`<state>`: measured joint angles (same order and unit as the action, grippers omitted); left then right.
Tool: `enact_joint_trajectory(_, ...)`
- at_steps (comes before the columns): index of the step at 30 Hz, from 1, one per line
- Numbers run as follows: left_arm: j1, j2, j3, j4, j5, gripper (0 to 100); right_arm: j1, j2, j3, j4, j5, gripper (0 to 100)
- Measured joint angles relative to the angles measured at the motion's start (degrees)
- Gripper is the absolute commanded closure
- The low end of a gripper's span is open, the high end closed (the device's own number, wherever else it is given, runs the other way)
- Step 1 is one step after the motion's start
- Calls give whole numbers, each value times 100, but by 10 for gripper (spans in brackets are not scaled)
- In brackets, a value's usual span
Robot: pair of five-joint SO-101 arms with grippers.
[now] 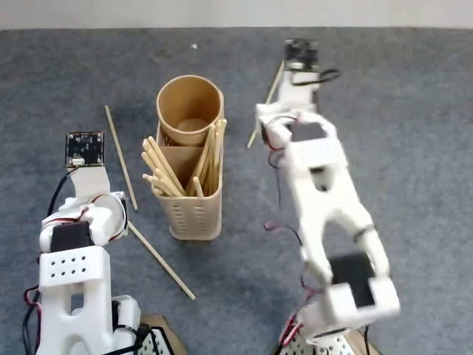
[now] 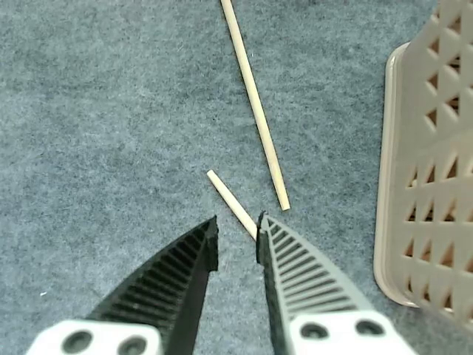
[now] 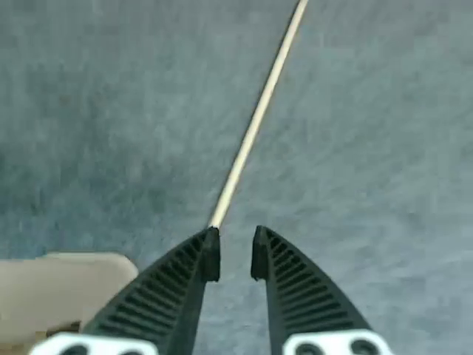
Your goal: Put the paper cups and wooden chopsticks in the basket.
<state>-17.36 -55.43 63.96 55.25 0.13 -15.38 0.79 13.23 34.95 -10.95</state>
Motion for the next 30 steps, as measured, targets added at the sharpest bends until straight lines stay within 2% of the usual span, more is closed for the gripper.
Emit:
enact_joint_trajectory(6, 0, 0, 0, 0, 0, 877, -229, 1310, -686, 9, -985, 913)
enact_joint_trajectory(20, 0, 0, 0, 0, 0, 877, -264, 1635, -791, 158, -1046, 913)
enact_joint_trajectory(22, 0, 0, 0, 0, 0, 877, -264, 1618, -870, 571, -853, 913)
enact_joint_trajectory(27, 0, 0, 0, 0, 0, 877, -264, 536, -1187, 1916, 290, 913)
enact_joint_trajectory(30, 0, 0, 0, 0, 0, 877, -176, -334, -1222, 2057, 791, 910)
